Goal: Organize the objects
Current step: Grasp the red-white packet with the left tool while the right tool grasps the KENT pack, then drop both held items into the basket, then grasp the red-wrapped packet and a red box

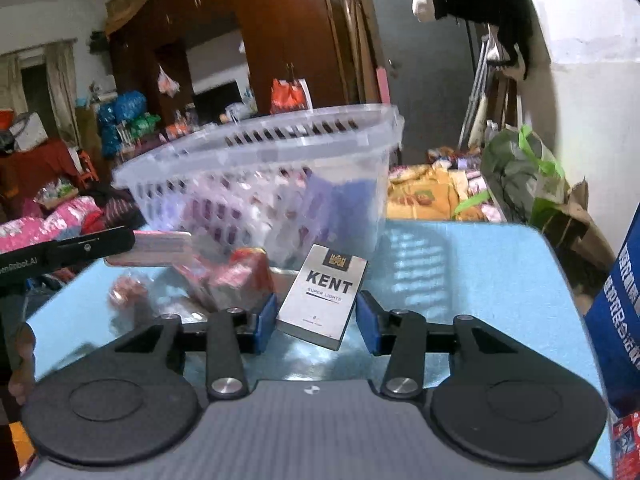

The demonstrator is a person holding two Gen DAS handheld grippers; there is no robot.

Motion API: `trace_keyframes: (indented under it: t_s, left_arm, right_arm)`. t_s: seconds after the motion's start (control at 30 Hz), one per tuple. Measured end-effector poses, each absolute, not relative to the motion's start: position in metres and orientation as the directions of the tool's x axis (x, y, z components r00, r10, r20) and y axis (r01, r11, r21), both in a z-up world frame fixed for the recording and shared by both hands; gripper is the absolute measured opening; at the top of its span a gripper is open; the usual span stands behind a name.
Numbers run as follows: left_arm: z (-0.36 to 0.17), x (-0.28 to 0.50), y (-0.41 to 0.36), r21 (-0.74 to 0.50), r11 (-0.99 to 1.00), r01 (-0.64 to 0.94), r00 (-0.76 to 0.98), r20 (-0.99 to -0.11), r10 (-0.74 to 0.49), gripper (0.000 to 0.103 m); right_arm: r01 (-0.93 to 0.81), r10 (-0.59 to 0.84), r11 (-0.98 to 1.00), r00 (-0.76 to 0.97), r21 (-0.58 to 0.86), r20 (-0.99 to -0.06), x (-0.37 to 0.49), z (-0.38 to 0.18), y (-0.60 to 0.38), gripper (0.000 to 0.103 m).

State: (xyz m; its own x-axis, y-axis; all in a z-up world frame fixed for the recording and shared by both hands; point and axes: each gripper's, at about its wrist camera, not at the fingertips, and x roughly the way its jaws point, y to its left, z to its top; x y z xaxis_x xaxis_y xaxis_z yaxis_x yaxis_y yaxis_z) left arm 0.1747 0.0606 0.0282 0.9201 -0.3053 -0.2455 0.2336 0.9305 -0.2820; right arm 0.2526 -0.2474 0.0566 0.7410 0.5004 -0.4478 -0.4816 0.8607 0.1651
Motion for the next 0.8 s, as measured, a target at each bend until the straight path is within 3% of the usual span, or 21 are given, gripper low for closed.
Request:
trace_keyframes:
  t_s: [0.23, 0.33, 0.47, 0.5, 0.53, 0.57, 0.6, 0.73, 0.8]
  left_arm:
    - [0.089, 0.154, 0.072, -0.313, 0.909, 0.274, 0.948, -0.071, -0.31, 0.056]
    - [0.116, 0.184, 0.072, -0.335, 0.908, 0.253, 0.952, -0.078, -0.295, 0.056]
    - [0.117, 0.239, 0.072, -0.39, 0.898, 0.204, 0.944, -0.163, -0.286, 0.058]
    - [0.112, 0.249, 0.073, -0.401, 0.895, 0.195, 0.941, -0.181, -0.286, 0.061]
    - [0.109, 0.256, 0.074, -0.41, 0.893, 0.187, 0.937, -0.2, -0.288, 0.071]
    - [0.106, 0.261, 0.075, -0.419, 0.891, 0.175, 0.933, -0.219, -0.286, 0.078]
    - [0.104, 0.26, 0.076, -0.418, 0.893, 0.167, 0.933, -0.226, -0.28, 0.079]
    - [0.105, 0.211, 0.083, -0.35, 0.916, 0.194, 0.95, -0.166, -0.264, 0.087]
    - [0.098, 0.176, 0.086, -0.305, 0.93, 0.203, 0.957, -0.139, -0.255, 0.095]
  right_arm:
    - [-0.547, 0.561, 0.827, 0.789, 0.13, -0.25, 0.231, 0.127, -0.237, 0.047]
    - [-0.536, 0.531, 0.842, 0.8, 0.066, -0.279, 0.268, 0.152, -0.203, 0.047]
    - [-0.531, 0.487, 0.847, 0.786, -0.013, -0.38, 0.309, 0.145, -0.161, 0.049]
    - [-0.509, 0.46, 0.86, 0.806, -0.039, -0.372, 0.312, 0.144, -0.155, 0.057]
    - [-0.495, 0.446, 0.867, 0.819, -0.051, -0.361, 0.312, 0.144, -0.154, 0.076]
    - [-0.498, 0.455, 0.866, 0.821, -0.044, -0.344, 0.31, 0.143, -0.155, 0.085]
    - [-0.514, 0.482, 0.857, 0.817, -0.023, -0.317, 0.302, 0.143, -0.16, 0.092]
    - [-0.537, 0.527, 0.843, 0.811, 0.032, -0.254, 0.263, 0.134, -0.188, 0.103]
    - [-0.566, 0.557, 0.823, 0.792, 0.038, -0.249, 0.247, 0.116, -0.2, 0.101]
